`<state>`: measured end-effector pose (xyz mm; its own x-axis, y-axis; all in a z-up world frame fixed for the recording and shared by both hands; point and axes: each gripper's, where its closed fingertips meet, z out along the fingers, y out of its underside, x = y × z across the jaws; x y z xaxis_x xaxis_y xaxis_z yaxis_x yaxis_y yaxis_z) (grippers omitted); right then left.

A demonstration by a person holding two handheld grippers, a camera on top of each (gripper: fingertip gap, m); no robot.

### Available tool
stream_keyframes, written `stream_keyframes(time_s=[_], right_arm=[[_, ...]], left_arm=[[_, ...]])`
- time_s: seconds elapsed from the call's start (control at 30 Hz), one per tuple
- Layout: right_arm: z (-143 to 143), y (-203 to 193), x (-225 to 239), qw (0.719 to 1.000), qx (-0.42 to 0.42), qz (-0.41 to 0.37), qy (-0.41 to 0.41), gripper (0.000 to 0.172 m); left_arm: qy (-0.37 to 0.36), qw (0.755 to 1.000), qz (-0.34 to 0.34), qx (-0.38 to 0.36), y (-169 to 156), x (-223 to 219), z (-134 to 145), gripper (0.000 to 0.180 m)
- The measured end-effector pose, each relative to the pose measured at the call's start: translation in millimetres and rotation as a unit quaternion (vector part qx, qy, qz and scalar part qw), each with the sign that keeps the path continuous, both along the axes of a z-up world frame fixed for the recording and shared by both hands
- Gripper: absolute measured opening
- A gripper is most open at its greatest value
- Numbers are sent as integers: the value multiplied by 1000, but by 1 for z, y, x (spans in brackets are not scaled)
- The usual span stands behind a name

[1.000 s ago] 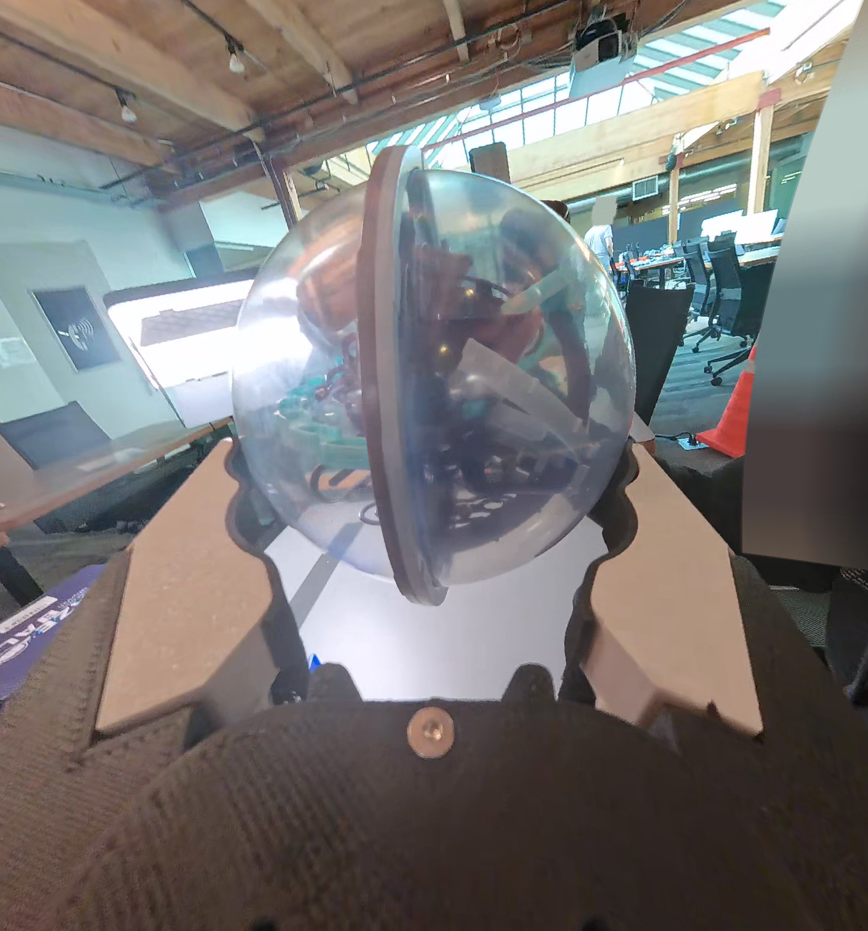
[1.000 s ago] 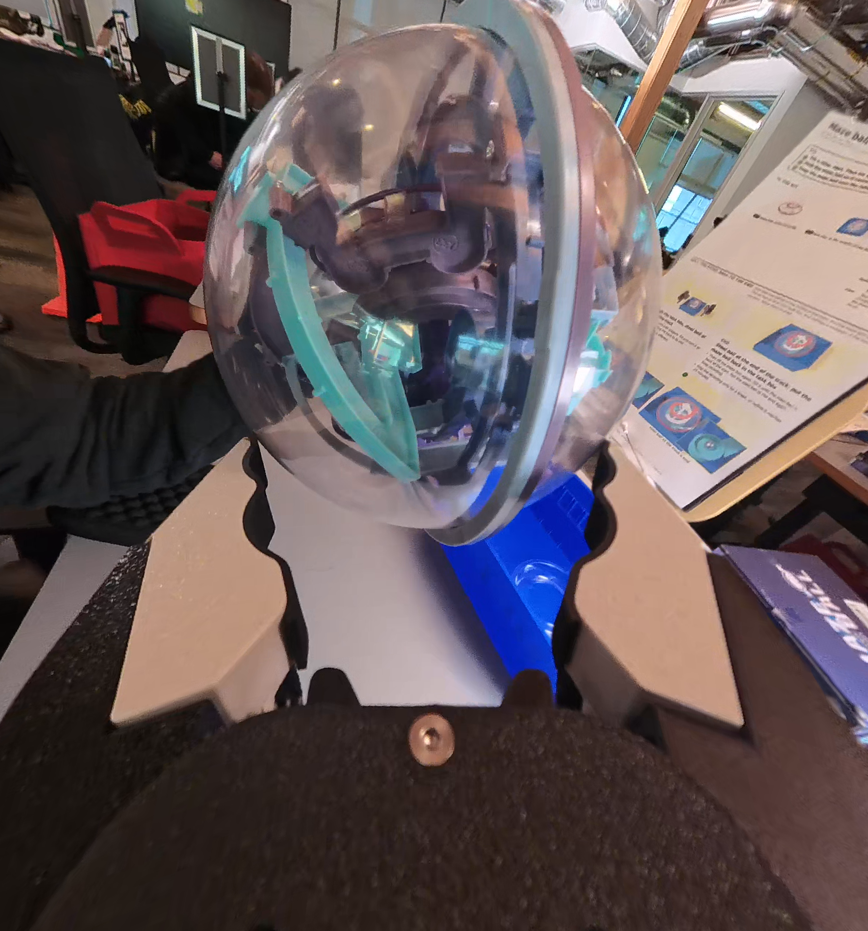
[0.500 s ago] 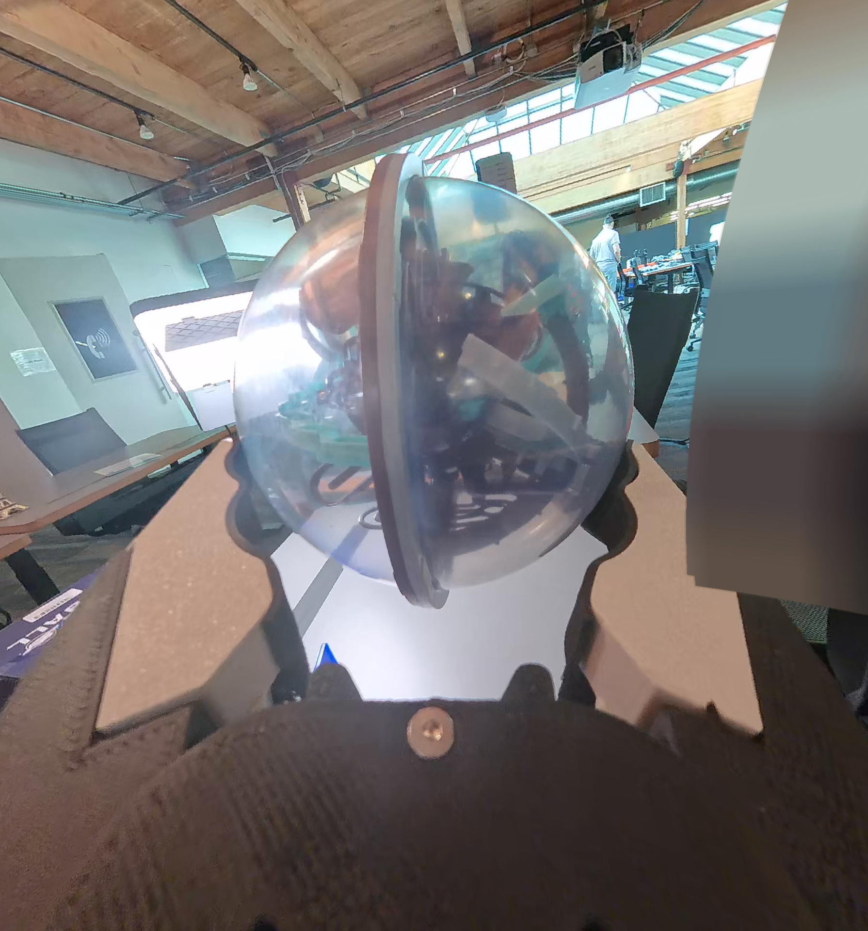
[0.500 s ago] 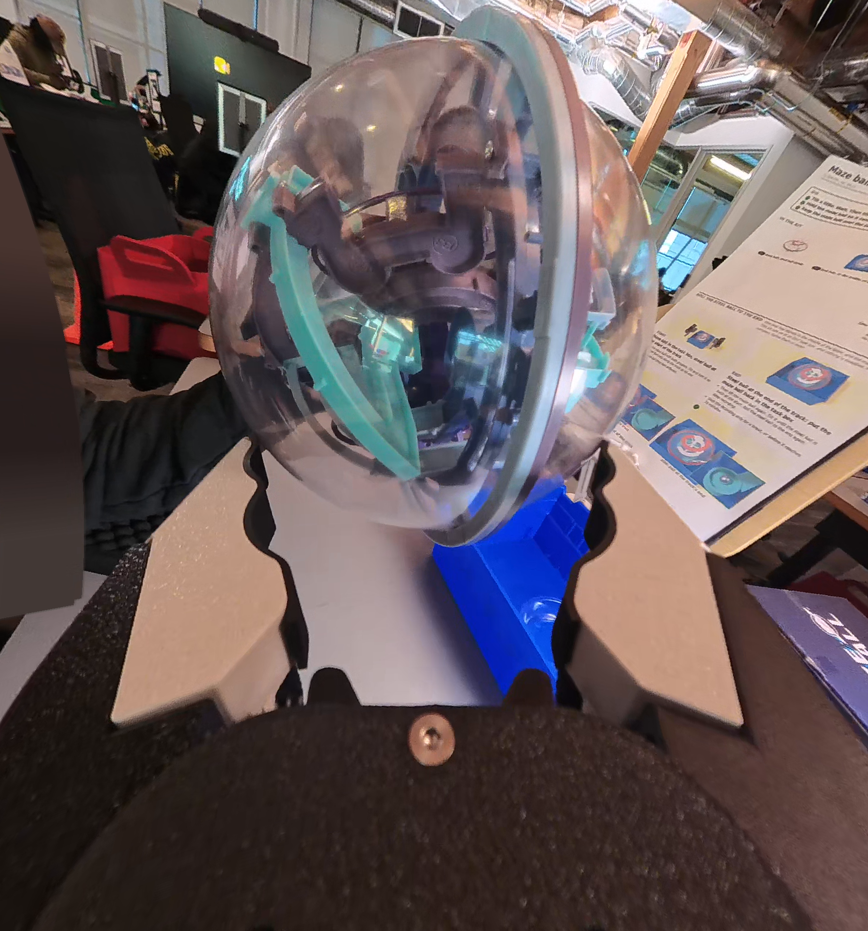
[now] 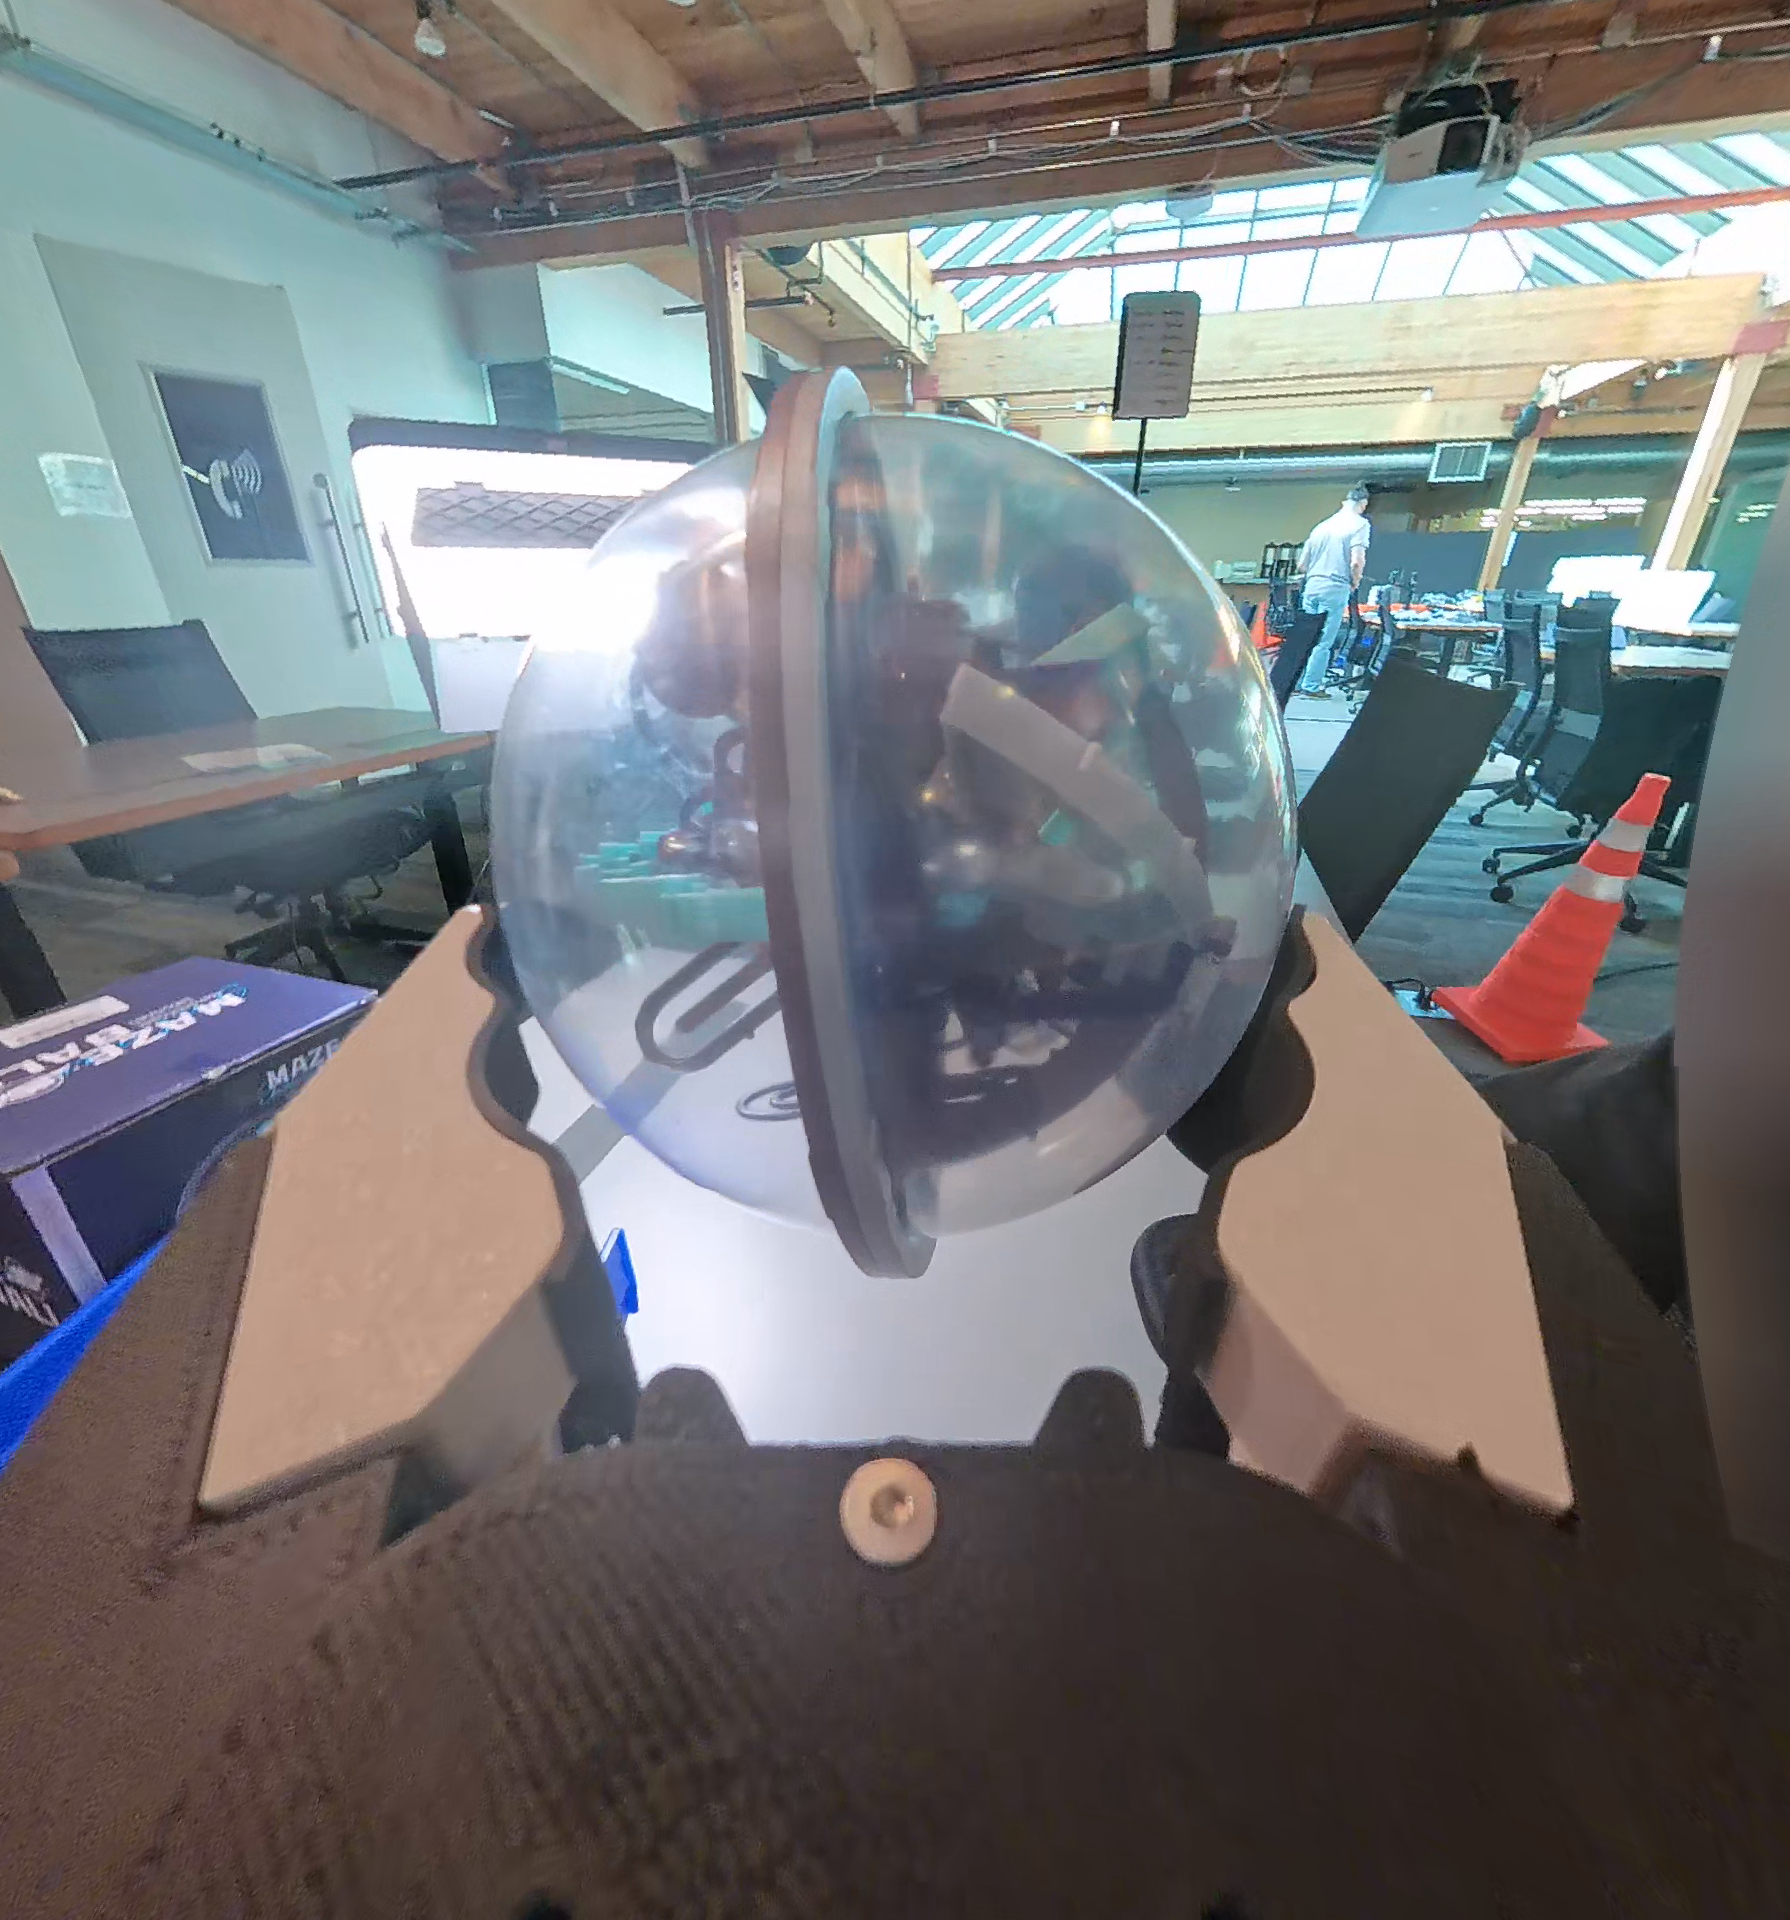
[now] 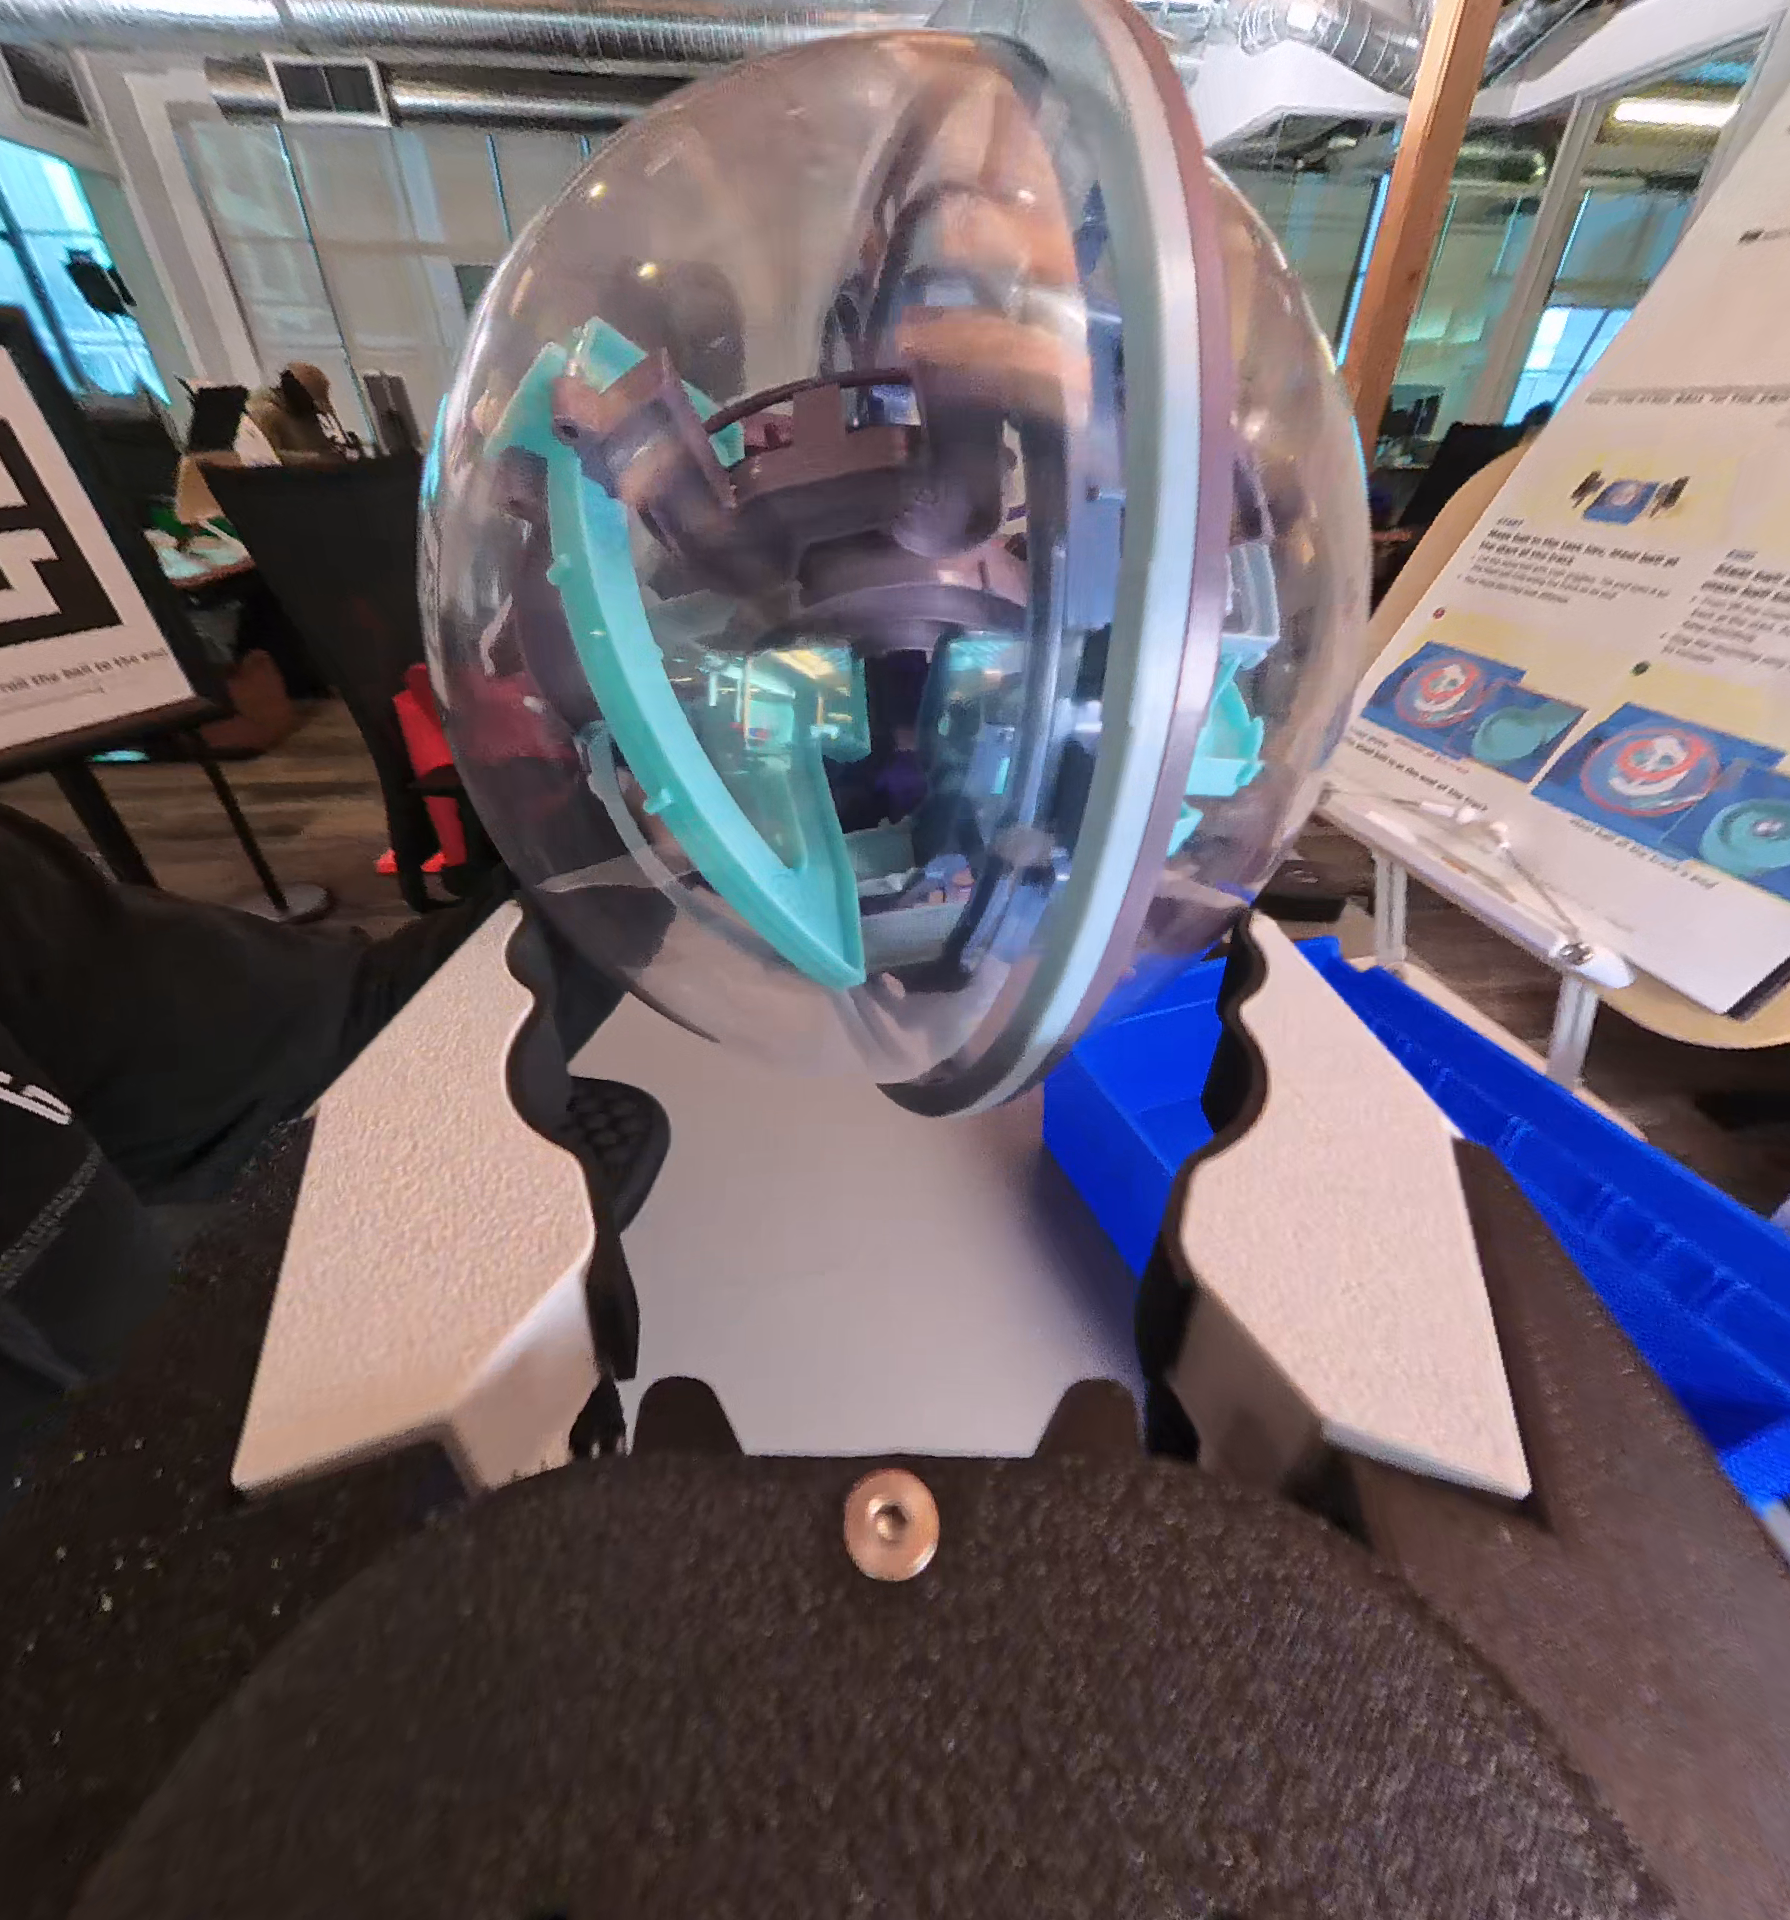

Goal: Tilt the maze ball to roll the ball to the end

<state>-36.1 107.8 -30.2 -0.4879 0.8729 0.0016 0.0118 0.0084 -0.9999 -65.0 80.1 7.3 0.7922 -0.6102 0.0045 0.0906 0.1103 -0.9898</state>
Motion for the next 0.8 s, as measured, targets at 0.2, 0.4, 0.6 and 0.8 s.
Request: stream_keyframes(time_s=[0.2,0.4,0.6,0.8], right_arm=[[-9,6,-8,998,-52,14,-27,123],[-17,11,-13,997,-60,8,-40,123],[-15,9,-13,1000,-24,-1,-19,122],[-6,3,-7,999,41,-10,32,122]], left_arm=[[-36,999,9,-32,9,-11,-6,139],[-48,998,0,-37,15,-17,-13,139],[-29,999,-13,12,12,-15,-9,139],[17,996,-24,78,0,-6,-2,138]])
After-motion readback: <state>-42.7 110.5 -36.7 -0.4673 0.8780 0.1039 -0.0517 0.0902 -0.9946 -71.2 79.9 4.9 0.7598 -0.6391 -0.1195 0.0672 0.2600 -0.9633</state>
